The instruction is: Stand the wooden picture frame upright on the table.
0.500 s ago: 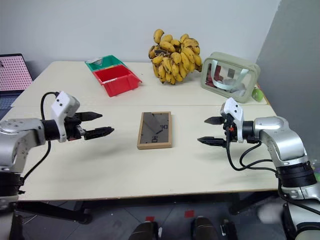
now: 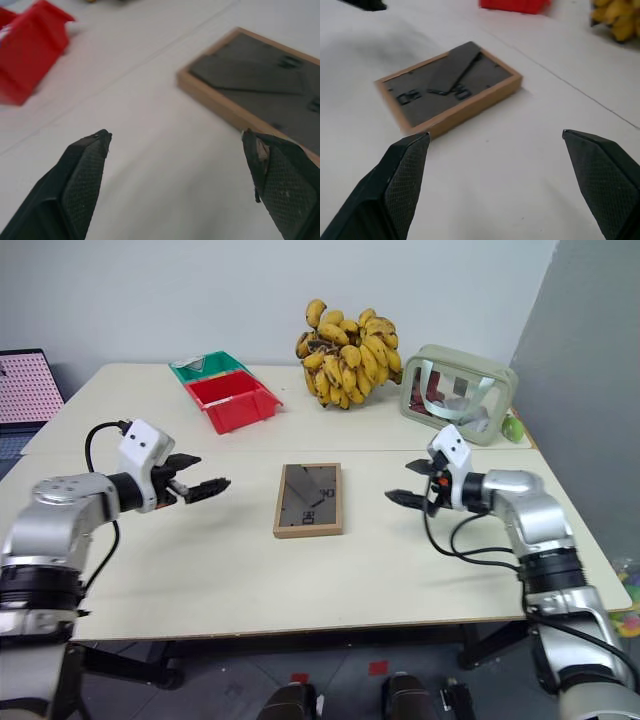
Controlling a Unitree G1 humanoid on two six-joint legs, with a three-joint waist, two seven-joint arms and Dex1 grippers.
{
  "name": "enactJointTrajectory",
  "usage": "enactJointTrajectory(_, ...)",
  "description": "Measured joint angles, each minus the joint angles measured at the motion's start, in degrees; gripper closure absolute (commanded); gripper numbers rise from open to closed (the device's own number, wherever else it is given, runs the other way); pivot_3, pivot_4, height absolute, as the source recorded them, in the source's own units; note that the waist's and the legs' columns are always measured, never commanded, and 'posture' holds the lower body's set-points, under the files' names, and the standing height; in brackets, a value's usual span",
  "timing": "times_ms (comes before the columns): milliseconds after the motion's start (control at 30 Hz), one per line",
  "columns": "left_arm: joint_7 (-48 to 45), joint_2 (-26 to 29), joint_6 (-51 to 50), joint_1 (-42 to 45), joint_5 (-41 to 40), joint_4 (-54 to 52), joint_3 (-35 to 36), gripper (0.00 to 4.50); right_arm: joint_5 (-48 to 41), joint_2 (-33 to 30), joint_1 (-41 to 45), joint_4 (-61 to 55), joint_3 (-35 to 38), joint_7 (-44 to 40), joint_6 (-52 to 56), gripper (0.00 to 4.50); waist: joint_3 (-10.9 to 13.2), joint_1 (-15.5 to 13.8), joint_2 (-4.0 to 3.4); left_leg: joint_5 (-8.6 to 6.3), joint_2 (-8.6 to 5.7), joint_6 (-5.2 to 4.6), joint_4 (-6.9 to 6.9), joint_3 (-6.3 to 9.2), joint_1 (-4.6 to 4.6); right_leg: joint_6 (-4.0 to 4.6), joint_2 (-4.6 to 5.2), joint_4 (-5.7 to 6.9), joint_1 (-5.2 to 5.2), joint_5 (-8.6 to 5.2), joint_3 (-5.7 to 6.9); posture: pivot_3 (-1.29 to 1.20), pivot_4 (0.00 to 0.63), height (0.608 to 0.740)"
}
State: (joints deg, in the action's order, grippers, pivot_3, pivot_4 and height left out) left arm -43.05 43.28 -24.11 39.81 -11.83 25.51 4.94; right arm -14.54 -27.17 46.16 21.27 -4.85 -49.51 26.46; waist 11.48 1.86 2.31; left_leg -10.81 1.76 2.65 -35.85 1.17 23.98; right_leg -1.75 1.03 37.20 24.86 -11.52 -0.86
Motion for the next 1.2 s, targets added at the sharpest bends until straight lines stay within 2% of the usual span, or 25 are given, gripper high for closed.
enactJointTrajectory(233, 14.5, -10.6, 3.8, 1.4, 4.7, 7.2, -0.2, 2.43, 7.5, 9.4, 4.5, 16.5, 0.1, 14.6, -10.7, 2.39, 0.0, -0.1, 0.0, 0.0, -0.08, 0.0, -0.06, -0.04, 0.18, -0.17, 0.06, -0.13, 0.04, 0.13, -0.09, 0.0, 0.15, 0.74)
enactJointTrajectory(500, 16.7, -17.6, 3.2, 3.8, 6.9, 9.9, -3.0, 4.21, 11.6, 17.5, 5.0, 23.1, -3.4, 16.6, -15.2, 4.43, 0.0, 0.0, 0.0, 0.0, -0.07, 0.0, -0.08, 0.0, 0.19, -0.19, 0.03, -0.07, 0.05, 0.15, -0.07, 0.0, 0.15, 0.74)
enactJointTrajectory(533, 16.5, -18.0, 3.0, 4.0, 7.1, 10.0, -3.5, 4.43, 12.1, 18.3, 5.0, 23.5, -4.0, 16.6, -15.5, 4.5, 0.0, 0.0, 0.0, 0.0, -0.07, 0.0, -0.08, 0.0, 0.17, -0.19, 0.03, -0.07, 0.04, 0.15, -0.07, 0.0, 0.15, 0.74)
enactJointTrajectory(600, 15.3, -18.4, 1.7, 3.9, 7.3, 9.5, -4.8, 4.43, 13.3, 19.2, 4.9, 24.0, -5.1, 16.6, -15.7, 4.5, 0.0, 0.0, 0.0, 0.0, -0.07, 0.0, -0.08, 0.0, 0.16, -0.19, 0.03, -0.05, 0.04, 0.16, -0.07, 0.0, 0.15, 0.74)
enactJointTrajectory(833, 9.4, -17.7, -10.9, -1.5, 7.1, -5.0, -8.3, 4.43, 13.5, 20.7, 2.5, 20.3, -5.2, 17.0, -14.4, 4.5, 0.0, 0.0, -0.01, 0.0, -0.07, 0.0, -0.06, 0.07, 0.18, -0.19, 0.03, -0.08, 0.01, 0.15, -0.05, 0.0, 0.15, 0.74)
enactJointTrajectory(1000, 6.7, -15.7, -21.6, -7.9, 4.8, -19.7, -9.1, 4.43, 12.0, 17.1, -5.9, 3.4, -6.0, 12.8, -5.0, 4.5, 0.0, 0.0, -0.02, 0.0, -0.07, 0.0, -0.05, 0.11, 0.19, -0.17, 0.03, -0.11, 0.01, 0.13, -0.04, 0.0, 0.15, 0.74)
enactJointTrajectory(1200, 2.3, -11.2, -34.4, -16.0, -1.4, -37.2, -10.2, 4.43, 9.6, 7.8, -16.4, -19.9, -9.1, 5.8, 9.5, 4.5, 0.0, 0.0, -0.02, 0.0, -0.06, 0.0, -0.06, 0.15, -0.01, 0.21, 0.03, -0.08, -0.17, -0.11, 0.0, 0.0, 0.15, 0.74)
